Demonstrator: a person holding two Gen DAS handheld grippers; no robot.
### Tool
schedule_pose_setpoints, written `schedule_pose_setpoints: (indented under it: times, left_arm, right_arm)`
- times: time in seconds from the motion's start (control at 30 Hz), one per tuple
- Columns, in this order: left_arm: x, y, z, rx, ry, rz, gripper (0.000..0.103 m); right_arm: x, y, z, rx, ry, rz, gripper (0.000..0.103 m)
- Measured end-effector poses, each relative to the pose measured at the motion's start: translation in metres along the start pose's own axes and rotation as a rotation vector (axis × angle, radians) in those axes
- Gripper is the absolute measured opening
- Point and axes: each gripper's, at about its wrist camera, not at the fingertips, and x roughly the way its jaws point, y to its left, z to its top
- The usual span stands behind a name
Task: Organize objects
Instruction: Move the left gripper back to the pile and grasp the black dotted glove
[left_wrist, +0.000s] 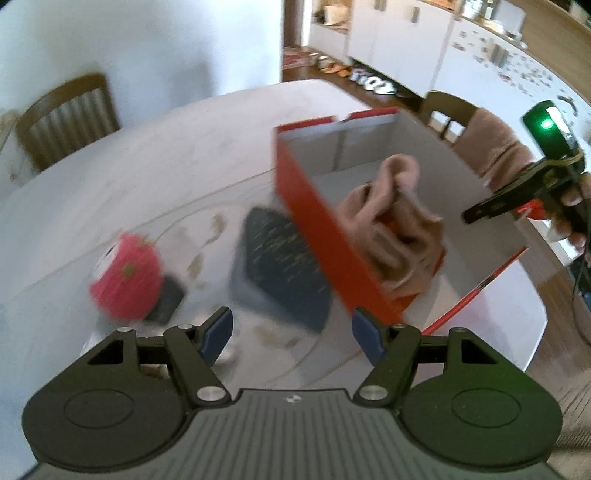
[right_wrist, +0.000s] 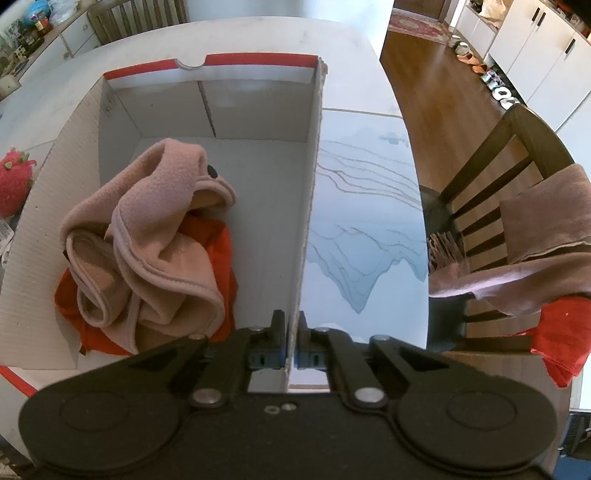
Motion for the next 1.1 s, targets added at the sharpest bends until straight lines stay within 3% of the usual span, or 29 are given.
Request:
schedule_pose_setpoints:
  times: [0.3, 0.57, 0.67, 0.77, 1.0, 1.1]
  left_arm:
    - [-0.009, 0.08, -0.065, -0.101, 0.09, 0.121, 0.071]
    - [0.02, 0.097, -0.1, -0.113, 0.136, 0.142, 0.071]
    - [0.029, 0.1, -0.1, -0.146, 0.127, 0.153, 0.071]
    - [0.038, 0.104, -0.095, -0.202, 0.11, 0.176, 0.087]
    - [0.061, 0.108, -0.089, -0.221, 0.126, 0.257, 0.088]
    - [0.068, 0.111, -0.087, -0.239, 0.136, 0.253, 0.088]
  right_arm:
    - [0.002, -0.001, 0.002, -0.003, 0.014, 0.001, 0.003]
    - [0.003, 0.001, 0.002, -0.011, 0.019, -0.011, 0.003]
    - [0.003, 0.002, 0.002, -0.013, 0.02, -0.015, 0.003]
    - [0.003, 0.002, 0.001, -0.01, 0.02, -0.017, 0.003]
    - [0.003, 0.002, 0.001, -0.008, 0.019, -0.019, 0.003]
    - [0.003, 0.002, 0.001, -0.008, 0.019, -0.019, 0.003]
